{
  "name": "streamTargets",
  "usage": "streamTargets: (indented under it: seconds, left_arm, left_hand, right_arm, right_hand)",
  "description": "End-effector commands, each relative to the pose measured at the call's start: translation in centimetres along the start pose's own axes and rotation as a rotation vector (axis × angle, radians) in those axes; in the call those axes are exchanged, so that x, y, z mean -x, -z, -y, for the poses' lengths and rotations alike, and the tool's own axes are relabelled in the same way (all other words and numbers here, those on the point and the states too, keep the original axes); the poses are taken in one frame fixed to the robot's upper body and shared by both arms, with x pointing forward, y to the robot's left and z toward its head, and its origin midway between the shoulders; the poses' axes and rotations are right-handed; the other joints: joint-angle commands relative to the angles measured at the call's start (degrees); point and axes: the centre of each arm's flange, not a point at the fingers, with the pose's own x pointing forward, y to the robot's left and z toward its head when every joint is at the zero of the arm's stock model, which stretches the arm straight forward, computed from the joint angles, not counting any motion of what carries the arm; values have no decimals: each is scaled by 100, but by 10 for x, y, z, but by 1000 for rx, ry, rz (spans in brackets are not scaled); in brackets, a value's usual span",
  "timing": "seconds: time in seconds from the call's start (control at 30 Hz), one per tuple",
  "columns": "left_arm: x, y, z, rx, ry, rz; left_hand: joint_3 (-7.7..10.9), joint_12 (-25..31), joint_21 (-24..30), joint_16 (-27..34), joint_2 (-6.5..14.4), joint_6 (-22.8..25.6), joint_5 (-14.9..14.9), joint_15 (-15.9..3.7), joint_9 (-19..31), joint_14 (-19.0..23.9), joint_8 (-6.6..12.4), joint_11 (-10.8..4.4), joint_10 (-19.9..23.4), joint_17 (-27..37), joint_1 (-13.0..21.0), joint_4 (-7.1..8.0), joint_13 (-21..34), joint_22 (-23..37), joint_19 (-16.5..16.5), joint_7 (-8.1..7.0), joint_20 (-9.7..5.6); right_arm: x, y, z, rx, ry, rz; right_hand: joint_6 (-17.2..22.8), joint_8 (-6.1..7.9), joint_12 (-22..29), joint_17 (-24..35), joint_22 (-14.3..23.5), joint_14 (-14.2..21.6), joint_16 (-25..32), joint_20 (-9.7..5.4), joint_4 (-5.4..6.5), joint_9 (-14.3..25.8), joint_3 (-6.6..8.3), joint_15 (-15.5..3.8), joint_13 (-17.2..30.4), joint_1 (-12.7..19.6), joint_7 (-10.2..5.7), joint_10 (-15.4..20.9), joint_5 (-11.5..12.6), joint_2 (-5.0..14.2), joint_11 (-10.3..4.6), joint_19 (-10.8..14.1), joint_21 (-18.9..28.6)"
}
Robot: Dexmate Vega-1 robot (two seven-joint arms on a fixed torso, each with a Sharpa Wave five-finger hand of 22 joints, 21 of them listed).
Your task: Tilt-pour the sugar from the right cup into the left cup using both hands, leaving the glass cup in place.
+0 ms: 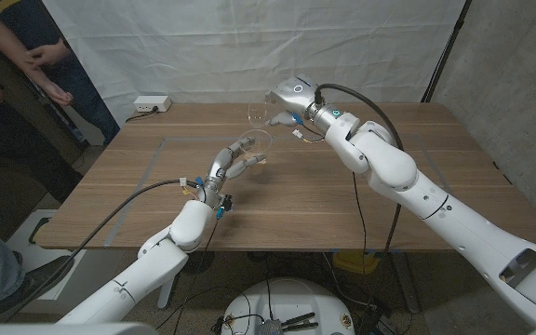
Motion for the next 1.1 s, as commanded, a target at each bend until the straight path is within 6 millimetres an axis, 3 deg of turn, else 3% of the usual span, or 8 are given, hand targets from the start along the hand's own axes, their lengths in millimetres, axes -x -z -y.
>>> streamTargets:
  seconds: [0.03,0.6,1.1]
  left_arm:
    - [6,0,-8,-1,-25,-4]
    - [3,2,-17,70,-42,-13]
    - [6,5,-22,70,-65,-26]
  left_hand:
    - [-18,-21,-8,-16,21,58,7,-388,12,12,44,14,-9,2,24,14,10,21,5,-1,-133]
    - [-29,-20,-9,-15,15,46,10,-380,13,7,34,36,-9,2,18,20,10,21,-3,13,-127]
    - [-31,-16,7,-14,29,53,11,-371,14,3,35,14,1,3,18,28,11,23,32,21,-119]
  right_arm:
    - [11,31,-37,-342,-12,-113]
    - [51,71,-79,-723,69,-281]
    - [83,83,-114,-930,90,-388]
  right_hand:
    - [44,22,18,4,9,-42,-39,-676,59,29,32,-717,35,-39,14,18,36,-1,29,-41,30]
    - [-6,2,-8,11,9,-65,-40,-673,69,29,30,-708,35,-46,57,-32,32,-5,72,-48,37]
    - [-27,-2,-18,21,9,-98,-44,-648,85,29,27,-710,35,-64,86,-51,23,-2,97,-74,36]
